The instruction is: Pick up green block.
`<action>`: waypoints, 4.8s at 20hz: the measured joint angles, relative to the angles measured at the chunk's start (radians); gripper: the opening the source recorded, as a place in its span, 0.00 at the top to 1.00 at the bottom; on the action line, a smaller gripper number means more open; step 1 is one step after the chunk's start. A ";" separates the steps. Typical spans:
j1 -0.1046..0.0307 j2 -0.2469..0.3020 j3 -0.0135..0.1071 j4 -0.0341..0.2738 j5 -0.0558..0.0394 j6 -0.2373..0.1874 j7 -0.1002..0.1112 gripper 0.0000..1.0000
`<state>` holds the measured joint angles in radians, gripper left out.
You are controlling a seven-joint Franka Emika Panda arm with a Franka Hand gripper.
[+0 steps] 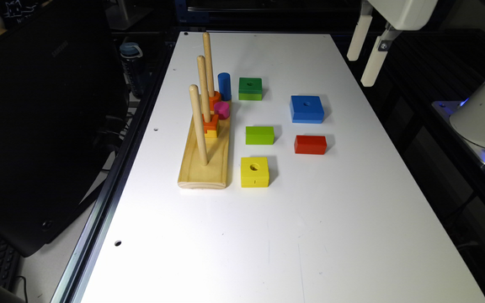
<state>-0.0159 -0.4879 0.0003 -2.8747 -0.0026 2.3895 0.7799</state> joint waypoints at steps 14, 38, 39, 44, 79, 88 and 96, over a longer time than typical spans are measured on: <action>0.000 0.000 0.000 0.000 0.0000 0.000 0.000 0.00; -0.076 0.137 0.000 0.118 -0.0046 0.046 -0.062 0.00; -0.076 0.156 0.000 0.132 -0.0046 0.049 -0.062 0.00; -0.077 0.207 0.000 0.170 -0.0046 0.052 -0.062 0.00; -0.170 0.414 -0.001 0.390 -0.0058 0.052 -0.154 0.00; -0.197 0.455 -0.001 0.441 -0.0059 0.052 -0.181 0.00; -0.226 0.513 -0.002 0.504 -0.0059 0.048 -0.211 0.00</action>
<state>-0.2417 0.0251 -0.0015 -2.3704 -0.0085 2.4379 0.5685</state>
